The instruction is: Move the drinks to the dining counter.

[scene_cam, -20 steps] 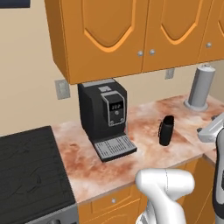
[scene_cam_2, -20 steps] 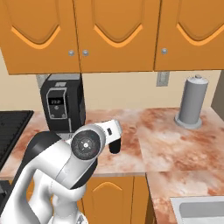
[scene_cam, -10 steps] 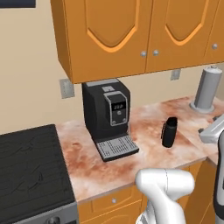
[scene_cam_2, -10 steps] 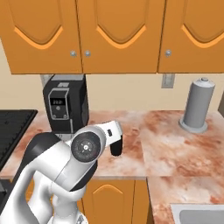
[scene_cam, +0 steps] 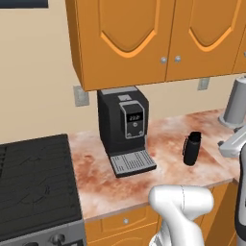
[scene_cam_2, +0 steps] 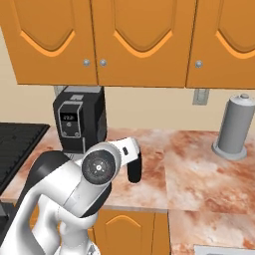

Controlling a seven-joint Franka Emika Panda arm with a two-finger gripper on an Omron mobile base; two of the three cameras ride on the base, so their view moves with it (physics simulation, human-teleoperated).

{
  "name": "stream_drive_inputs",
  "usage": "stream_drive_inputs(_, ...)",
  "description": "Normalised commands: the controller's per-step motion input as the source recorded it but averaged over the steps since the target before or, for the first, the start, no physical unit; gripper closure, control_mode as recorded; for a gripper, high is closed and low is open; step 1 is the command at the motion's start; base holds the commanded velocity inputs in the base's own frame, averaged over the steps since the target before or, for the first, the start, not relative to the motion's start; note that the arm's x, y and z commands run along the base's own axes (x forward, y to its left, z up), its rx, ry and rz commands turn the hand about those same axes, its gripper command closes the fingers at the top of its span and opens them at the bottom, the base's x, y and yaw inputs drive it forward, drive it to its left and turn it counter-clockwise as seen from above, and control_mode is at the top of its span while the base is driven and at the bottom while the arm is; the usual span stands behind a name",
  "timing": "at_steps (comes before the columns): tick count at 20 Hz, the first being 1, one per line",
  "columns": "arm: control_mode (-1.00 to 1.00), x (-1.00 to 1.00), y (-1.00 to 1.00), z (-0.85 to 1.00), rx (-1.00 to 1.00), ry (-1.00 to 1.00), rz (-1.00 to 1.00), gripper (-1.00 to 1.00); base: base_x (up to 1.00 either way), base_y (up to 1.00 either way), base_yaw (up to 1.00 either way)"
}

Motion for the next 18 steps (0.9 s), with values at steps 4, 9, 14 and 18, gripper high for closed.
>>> stream_drive_inputs(4,1.00,0.00,0.00,0.00,0.00,0.00,0.00,-1.00,0.17,-0.01,0.01)
stream_drive_inputs(9,-1.00,0.07,-0.04,0.00,0.00,0.05,0.00,-1.00,0.00,0.00,0.00)
stream_drive_inputs(14,-1.00,0.12,0.00,0.00,0.00,0.28,0.00,-1.00,0.00,0.00,0.00)
stream_drive_inputs(18,-1.00,0.13,0.00,-0.01,-0.01,0.30,-0.03,-1.00,0.00,0.00,0.00)
